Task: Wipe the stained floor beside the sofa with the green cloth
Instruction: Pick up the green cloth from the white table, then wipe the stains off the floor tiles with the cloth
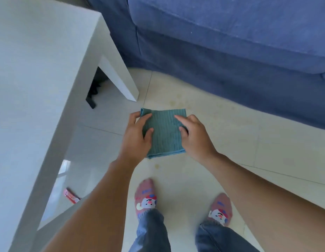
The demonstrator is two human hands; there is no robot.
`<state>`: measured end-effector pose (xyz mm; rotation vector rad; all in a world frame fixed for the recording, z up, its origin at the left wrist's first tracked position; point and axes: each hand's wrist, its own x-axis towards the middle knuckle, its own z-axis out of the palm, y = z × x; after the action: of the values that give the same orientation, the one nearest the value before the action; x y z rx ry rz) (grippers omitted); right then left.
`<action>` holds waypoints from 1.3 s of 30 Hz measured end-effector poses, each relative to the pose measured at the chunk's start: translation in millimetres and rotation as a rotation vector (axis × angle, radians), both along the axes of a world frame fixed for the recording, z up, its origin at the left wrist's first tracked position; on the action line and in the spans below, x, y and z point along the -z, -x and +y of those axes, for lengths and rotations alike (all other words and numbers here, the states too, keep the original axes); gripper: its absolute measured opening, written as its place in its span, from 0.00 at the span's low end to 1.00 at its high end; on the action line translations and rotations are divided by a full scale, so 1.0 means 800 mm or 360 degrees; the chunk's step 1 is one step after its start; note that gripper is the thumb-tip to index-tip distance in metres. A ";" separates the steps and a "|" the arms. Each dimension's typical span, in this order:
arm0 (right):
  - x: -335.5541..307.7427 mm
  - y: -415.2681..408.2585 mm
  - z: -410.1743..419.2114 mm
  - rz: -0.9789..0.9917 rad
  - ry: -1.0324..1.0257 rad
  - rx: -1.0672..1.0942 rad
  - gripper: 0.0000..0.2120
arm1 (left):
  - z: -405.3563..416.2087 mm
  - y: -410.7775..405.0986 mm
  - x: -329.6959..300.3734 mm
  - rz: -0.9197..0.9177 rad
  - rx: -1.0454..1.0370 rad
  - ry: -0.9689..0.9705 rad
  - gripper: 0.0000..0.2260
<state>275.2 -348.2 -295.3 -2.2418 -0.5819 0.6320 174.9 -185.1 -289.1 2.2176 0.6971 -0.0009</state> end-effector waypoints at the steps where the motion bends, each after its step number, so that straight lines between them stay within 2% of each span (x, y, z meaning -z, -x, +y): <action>1: 0.030 0.006 0.000 0.0018 0.0001 -0.0003 0.20 | 0.003 0.006 0.029 0.0043 0.0059 0.0031 0.21; 4: 0.118 0.020 0.013 0.0126 0.0047 -0.0085 0.20 | 0.022 0.026 0.116 0.0178 0.0096 0.0126 0.25; 8: 0.223 0.032 0.043 0.0249 0.0161 -0.0273 0.20 | 0.046 0.048 0.227 0.0376 0.0118 0.0064 0.27; 13: 0.306 0.027 0.076 0.0178 0.0403 -0.0463 0.20 | 0.071 0.054 0.326 0.0456 0.0187 0.0026 0.29; 16: 0.323 0.017 0.084 -0.0110 0.0495 -0.0546 0.12 | 0.080 0.050 0.345 0.0441 0.0215 -0.0140 0.28; 18: 0.327 0.017 0.086 -0.0512 0.0549 -0.0566 0.09 | 0.088 0.054 0.346 0.0389 0.0251 -0.0401 0.22; 20: 0.332 0.017 0.093 -0.0912 0.0403 -0.0569 0.11 | 0.102 0.059 0.349 0.0210 0.0178 -0.0708 0.18; 21: 0.336 0.020 0.099 -0.0978 0.0354 -0.0610 0.16 | 0.110 0.063 0.354 0.0164 0.0123 -0.0796 0.18; 24: 0.363 0.049 0.114 -0.0826 0.0438 -0.0969 0.29 | 0.114 0.076 0.368 0.0223 -0.0009 -0.0769 0.21; 28: 0.386 0.100 0.103 -0.0727 0.0391 -0.0957 0.29 | 0.102 0.086 0.391 0.0230 0.0036 -0.0774 0.23; 31: 0.392 0.142 0.051 -0.0718 0.0359 -0.0961 0.29 | 0.101 0.089 0.399 0.0167 0.0032 -0.0834 0.23; 34: 0.392 0.135 0.006 -0.0726 0.0419 -0.0923 0.30 | 0.099 0.089 0.397 0.0149 0.0011 -0.0840 0.23; 37: 0.386 0.120 0.053 -0.0701 0.0501 -0.0753 0.30 | 0.098 0.089 0.398 0.0173 0.0013 -0.0833 0.23; 39: 0.385 0.147 0.077 -0.0671 0.0476 -0.0746 0.30 | 0.099 0.091 0.399 0.0179 0.0020 -0.0833 0.24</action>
<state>157.8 -286.7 -603.5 -2.5573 -1.3256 0.4910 101.7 -105.8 -608.7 2.7385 0.8141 0.0568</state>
